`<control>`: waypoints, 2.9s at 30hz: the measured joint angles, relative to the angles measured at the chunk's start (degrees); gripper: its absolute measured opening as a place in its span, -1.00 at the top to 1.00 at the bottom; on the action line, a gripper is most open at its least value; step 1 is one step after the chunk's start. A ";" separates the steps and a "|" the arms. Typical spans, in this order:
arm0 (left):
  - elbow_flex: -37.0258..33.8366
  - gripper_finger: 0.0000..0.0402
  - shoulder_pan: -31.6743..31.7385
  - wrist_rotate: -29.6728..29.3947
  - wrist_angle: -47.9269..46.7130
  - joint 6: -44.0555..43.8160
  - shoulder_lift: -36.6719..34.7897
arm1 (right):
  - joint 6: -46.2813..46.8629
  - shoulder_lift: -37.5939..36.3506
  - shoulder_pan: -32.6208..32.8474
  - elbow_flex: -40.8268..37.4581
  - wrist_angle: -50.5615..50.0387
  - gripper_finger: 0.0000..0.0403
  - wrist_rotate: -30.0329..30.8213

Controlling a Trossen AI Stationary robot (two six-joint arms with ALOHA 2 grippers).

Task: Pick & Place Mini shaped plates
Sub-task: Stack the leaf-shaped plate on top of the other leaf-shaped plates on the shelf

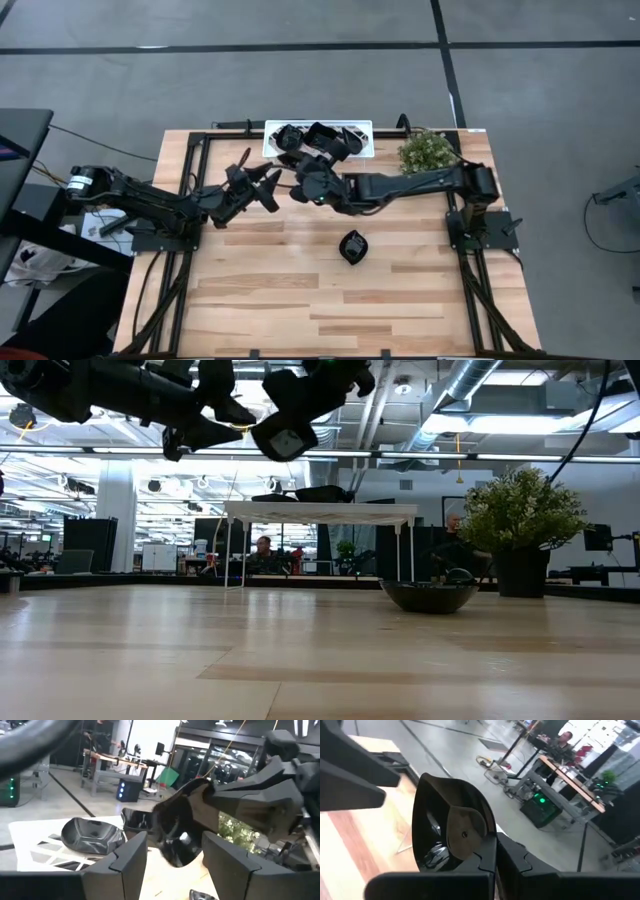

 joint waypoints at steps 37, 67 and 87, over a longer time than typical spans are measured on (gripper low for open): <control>0.00 0.05 2.89 5.56 1.13 -6.31 -0.24 | 0.57 -0.05 1.97 0.00 7.60 1.00 -0.49; 0.00 0.96 3.32 6.50 1.99 -7.81 -0.24 | -1.09 -0.14 2.58 -0.02 7.58 1.00 -0.40; 0.00 0.97 3.30 7.44 2.42 -7.84 -0.24 | -1.11 -0.14 2.58 -0.02 7.53 1.00 -0.34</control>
